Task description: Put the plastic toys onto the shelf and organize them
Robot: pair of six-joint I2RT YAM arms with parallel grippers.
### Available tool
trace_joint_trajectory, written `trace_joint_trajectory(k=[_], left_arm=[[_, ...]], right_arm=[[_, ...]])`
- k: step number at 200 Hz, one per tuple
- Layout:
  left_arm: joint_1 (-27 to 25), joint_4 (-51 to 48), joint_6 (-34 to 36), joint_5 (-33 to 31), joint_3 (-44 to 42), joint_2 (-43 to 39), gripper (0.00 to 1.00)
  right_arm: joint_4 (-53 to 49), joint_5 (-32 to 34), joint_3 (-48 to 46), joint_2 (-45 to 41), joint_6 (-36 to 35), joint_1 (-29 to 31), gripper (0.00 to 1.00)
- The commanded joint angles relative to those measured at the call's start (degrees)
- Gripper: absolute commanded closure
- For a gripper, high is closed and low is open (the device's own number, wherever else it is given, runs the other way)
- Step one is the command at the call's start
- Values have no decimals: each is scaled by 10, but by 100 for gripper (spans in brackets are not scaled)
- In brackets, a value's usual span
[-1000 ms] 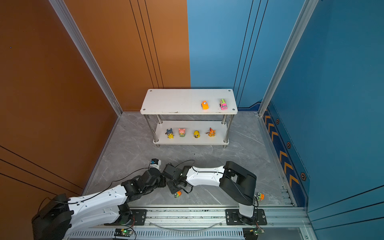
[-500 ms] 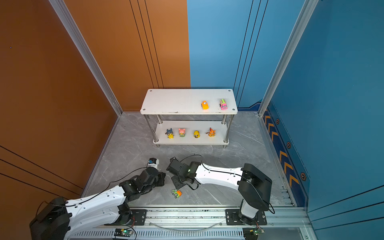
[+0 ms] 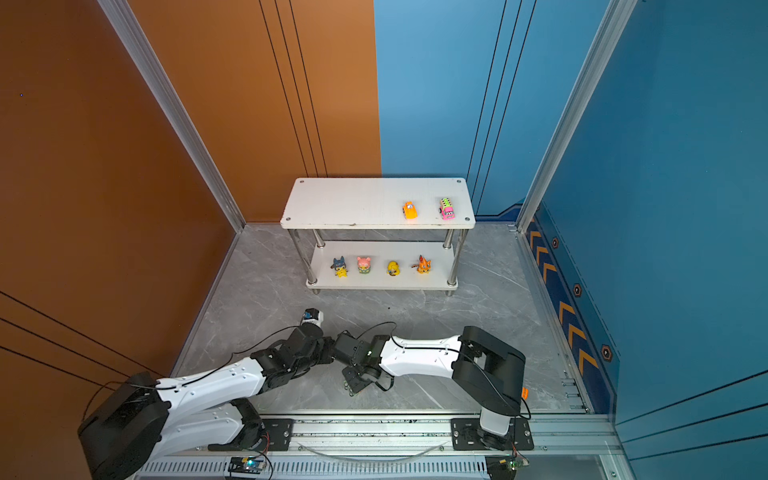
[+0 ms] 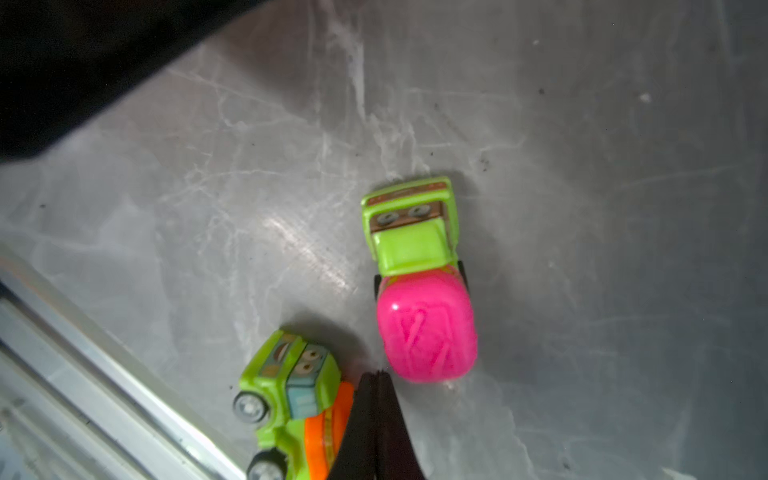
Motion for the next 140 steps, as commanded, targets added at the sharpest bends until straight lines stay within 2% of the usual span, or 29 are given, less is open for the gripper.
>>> trace_joint_trajectory(k=[1,13,35,55,78,102,118,140], left_arm=[[8,15,16,17,23,12,77],[11,18,17,20,27,21,68],[13,32,30,37,33,39,61],[14,36,42,47,41,58,50],[19,35,53,48,49,71,45],[33,44,71,48,61,81,44],[49,49,82,50,75,93,55],[65,58,85,60,97,117,90]], right_arm=[[26,-7,-15,13,-13,-29,100],[47,-14,-16,21,-29,-50,100],[83,-26,-3,44,-66,-87,100],[120,-52,20,73,-89,-121,100],[125,-67,62,107,-103,-150,100],[117,-54,48,74,-100,-154,100],[104,-24,18,25,-95,-145,100],[76,27,-24,-46,-83,-101,100]])
